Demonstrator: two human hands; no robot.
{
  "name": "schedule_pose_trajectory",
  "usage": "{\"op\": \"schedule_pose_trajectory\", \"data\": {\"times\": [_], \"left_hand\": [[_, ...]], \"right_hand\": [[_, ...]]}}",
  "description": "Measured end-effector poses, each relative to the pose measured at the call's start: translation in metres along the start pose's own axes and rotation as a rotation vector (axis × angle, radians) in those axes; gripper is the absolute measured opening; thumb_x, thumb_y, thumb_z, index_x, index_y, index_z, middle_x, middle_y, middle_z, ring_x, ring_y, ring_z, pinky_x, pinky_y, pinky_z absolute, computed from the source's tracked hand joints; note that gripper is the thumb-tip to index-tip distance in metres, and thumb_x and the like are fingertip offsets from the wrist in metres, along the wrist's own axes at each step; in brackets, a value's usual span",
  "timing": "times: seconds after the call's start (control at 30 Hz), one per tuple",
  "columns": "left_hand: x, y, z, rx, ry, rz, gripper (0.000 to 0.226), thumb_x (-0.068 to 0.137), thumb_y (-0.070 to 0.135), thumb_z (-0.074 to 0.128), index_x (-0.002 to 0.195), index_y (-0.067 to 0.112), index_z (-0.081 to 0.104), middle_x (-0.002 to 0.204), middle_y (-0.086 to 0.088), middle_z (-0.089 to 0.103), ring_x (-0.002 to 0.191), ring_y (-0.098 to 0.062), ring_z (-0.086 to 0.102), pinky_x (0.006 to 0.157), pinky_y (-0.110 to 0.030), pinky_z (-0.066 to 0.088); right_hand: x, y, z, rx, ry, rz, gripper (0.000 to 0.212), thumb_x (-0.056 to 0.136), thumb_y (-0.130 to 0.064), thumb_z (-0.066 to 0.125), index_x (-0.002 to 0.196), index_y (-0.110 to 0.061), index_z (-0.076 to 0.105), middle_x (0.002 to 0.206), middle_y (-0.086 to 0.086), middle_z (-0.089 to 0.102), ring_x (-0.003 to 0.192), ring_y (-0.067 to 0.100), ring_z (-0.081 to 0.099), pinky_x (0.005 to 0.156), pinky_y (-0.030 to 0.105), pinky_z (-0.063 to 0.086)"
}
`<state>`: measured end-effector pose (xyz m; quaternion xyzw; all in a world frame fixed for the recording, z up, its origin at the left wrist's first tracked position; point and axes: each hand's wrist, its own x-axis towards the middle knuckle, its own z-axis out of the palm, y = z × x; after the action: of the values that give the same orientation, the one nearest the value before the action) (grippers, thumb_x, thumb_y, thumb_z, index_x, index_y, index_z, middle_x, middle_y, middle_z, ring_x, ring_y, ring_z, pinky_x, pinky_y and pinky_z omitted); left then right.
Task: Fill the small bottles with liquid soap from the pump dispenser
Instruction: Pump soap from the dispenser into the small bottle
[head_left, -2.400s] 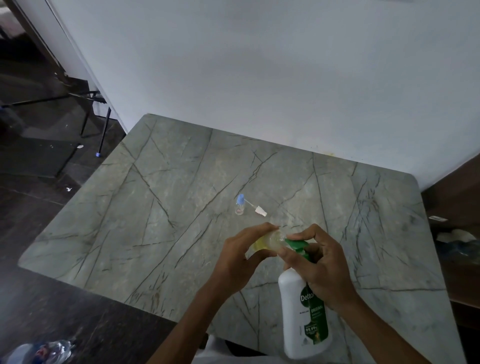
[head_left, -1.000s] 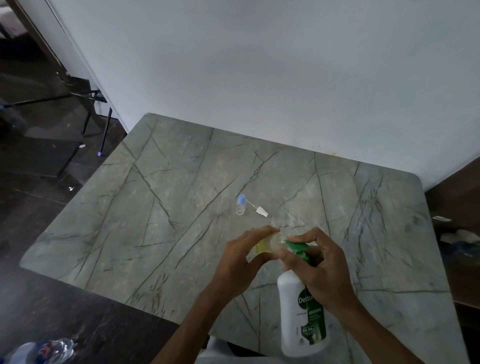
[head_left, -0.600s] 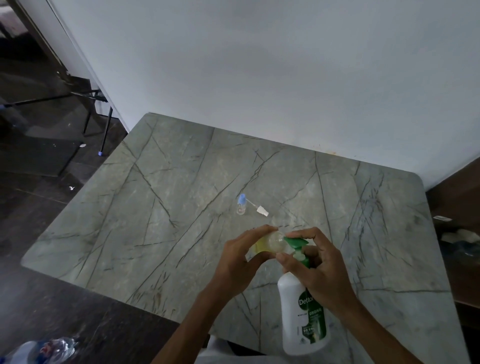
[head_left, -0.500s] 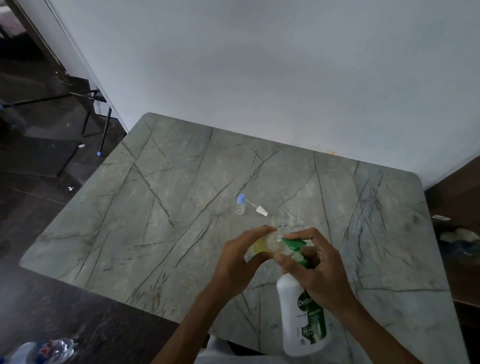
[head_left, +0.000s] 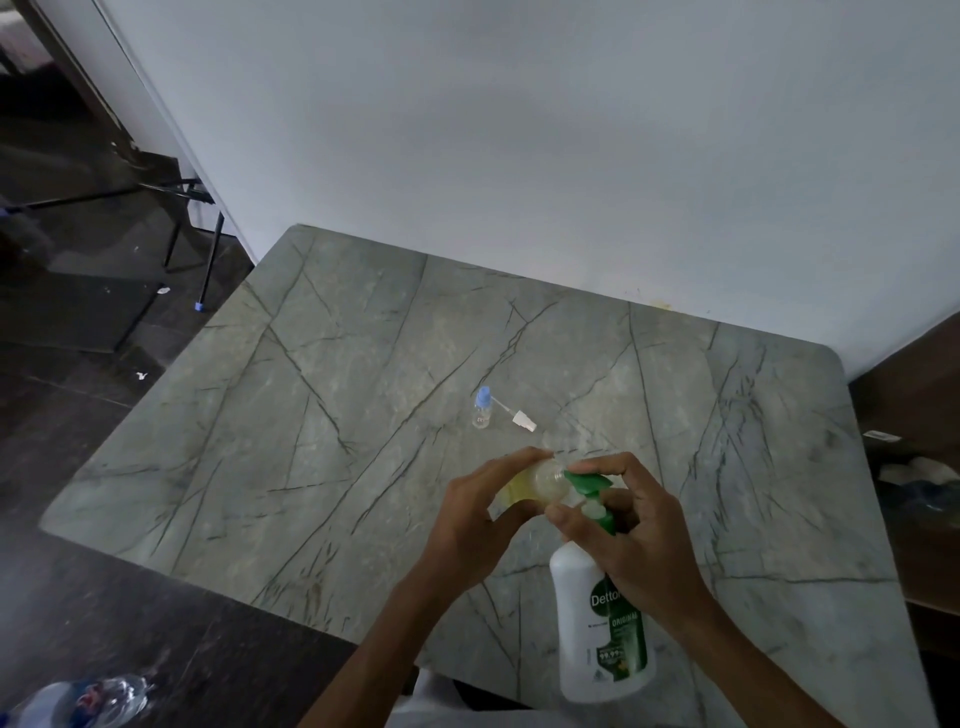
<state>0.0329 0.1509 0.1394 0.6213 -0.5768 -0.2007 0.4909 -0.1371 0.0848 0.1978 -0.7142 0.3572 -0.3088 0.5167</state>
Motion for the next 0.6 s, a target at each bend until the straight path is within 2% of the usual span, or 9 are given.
{"op": "schedule_pose_trajectory", "data": {"times": [0.1,0.23,0.37,0.43,0.53,0.6], "left_hand": [[0.0003,0.0009,0.0002,0.000,0.002,0.011,0.045,0.090,0.045,0.060,0.132,0.029,0.053,0.123,0.010,0.065,0.108,-0.002,0.063,0.083,-0.030,0.056],[-0.0003,0.0008,0.0021,-0.008,0.006,0.012,0.045,0.088,0.035,0.065,0.130,0.021,0.057,0.123,0.008,0.065,0.108,-0.002,0.063,0.085,-0.029,0.056],[-0.0003,0.0021,0.0016,0.000,0.003,0.021,0.044,0.088,0.033,0.067,0.129,0.020,0.057,0.122,0.009,0.065,0.108,-0.002,0.063,0.085,-0.027,0.055],[-0.0002,0.0033,0.0018,-0.001,0.001,0.030,0.045,0.089,0.037,0.065,0.129,0.020,0.057,0.121,0.008,0.065,0.107,-0.002,0.063,0.085,-0.026,0.054],[0.0001,0.0045,0.0025,-0.004,0.009,0.033,0.046,0.090,0.043,0.062,0.129,0.020,0.057,0.121,0.008,0.066,0.107,-0.001,0.063,0.086,-0.025,0.054],[0.0006,0.0034,0.0022,-0.001,0.013,0.030,0.045,0.090,0.041,0.063,0.130,0.021,0.056,0.122,0.008,0.066,0.107,-0.002,0.063,0.086,-0.026,0.055]], "right_hand": [[-0.0010,0.0012,0.0002,-0.009,-0.004,-0.022,0.042,0.071,-0.044,0.076,0.105,-0.024,0.060,0.082,-0.009,0.074,0.065,0.008,0.071,0.053,0.015,0.051],[-0.0008,0.0009,0.0008,-0.003,0.018,-0.034,0.038,0.072,-0.042,0.076,0.103,-0.026,0.061,0.084,-0.007,0.074,0.065,0.009,0.072,0.052,0.017,0.052],[-0.0015,0.0028,0.0007,-0.016,0.052,-0.018,0.035,0.071,-0.047,0.077,0.097,-0.029,0.062,0.074,0.000,0.074,0.057,0.018,0.070,0.047,0.042,0.054],[-0.0011,0.0022,0.0009,0.001,0.075,0.000,0.034,0.069,-0.048,0.078,0.092,-0.028,0.062,0.074,0.002,0.074,0.058,0.019,0.071,0.049,0.047,0.055],[0.0004,-0.0008,0.0014,0.025,0.072,0.015,0.031,0.069,-0.047,0.077,0.089,-0.029,0.061,0.076,0.003,0.074,0.059,0.021,0.071,0.050,0.045,0.056],[0.0014,-0.0018,0.0003,0.029,0.040,0.018,0.033,0.070,-0.046,0.077,0.093,-0.028,0.061,0.077,0.003,0.074,0.060,0.021,0.070,0.049,0.038,0.056]]}}
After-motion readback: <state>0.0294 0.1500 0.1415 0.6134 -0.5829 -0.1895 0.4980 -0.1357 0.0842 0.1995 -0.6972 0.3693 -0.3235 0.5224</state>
